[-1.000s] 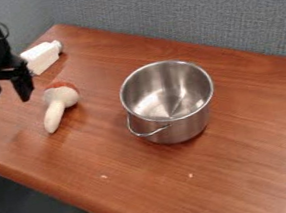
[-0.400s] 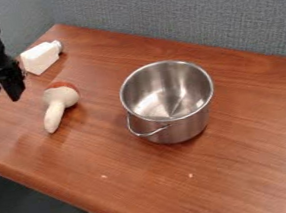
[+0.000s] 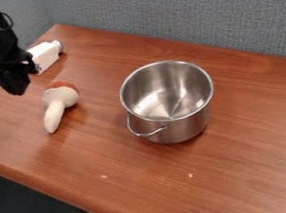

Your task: Put the mushroom in the metal pot

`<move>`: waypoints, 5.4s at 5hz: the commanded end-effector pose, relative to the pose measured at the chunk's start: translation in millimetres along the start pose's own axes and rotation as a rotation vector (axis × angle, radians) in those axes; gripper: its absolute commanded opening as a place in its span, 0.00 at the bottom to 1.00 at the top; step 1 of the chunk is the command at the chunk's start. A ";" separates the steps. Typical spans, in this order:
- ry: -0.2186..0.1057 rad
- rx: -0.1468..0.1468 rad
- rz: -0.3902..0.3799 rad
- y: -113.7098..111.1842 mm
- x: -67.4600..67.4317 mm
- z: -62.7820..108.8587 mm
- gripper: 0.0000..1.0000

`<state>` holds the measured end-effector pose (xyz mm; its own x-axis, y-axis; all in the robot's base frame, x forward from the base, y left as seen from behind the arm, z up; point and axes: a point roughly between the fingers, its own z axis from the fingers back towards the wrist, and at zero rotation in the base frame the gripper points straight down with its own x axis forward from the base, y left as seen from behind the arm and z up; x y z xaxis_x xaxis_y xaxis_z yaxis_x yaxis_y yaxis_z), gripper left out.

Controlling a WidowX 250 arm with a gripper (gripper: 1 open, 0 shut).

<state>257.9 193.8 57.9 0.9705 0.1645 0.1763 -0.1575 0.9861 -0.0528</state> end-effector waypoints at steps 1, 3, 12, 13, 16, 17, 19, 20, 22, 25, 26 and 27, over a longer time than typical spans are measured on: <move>-0.065 0.033 -0.077 13.0 18.0 -3.9 1.00; -0.047 0.027 -0.025 22.1 21.8 2.3 0.00; -0.088 -0.071 -0.052 -42.8 8.5 -2.5 1.00; -0.093 -0.043 0.001 -32.6 6.0 8.9 0.00; -0.069 -0.018 -0.037 -68.7 16.4 -17.1 1.00; -0.031 -0.006 -0.055 -86.5 17.8 -31.8 1.00; -0.014 0.043 0.094 -107.6 9.9 -42.0 1.00; -0.032 0.084 0.246 -106.7 4.4 -40.6 1.00; -0.076 0.071 0.407 -103.3 -7.3 -6.1 0.00; 0.018 -0.085 0.181 -145.6 21.3 90.6 0.00; 0.004 -0.136 -0.032 -177.4 40.0 101.0 0.00; 0.011 -0.166 -0.228 -208.4 46.3 93.2 0.00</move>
<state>313.4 -2.5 154.8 0.9879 -0.0631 0.1414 0.0878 0.9805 -0.1758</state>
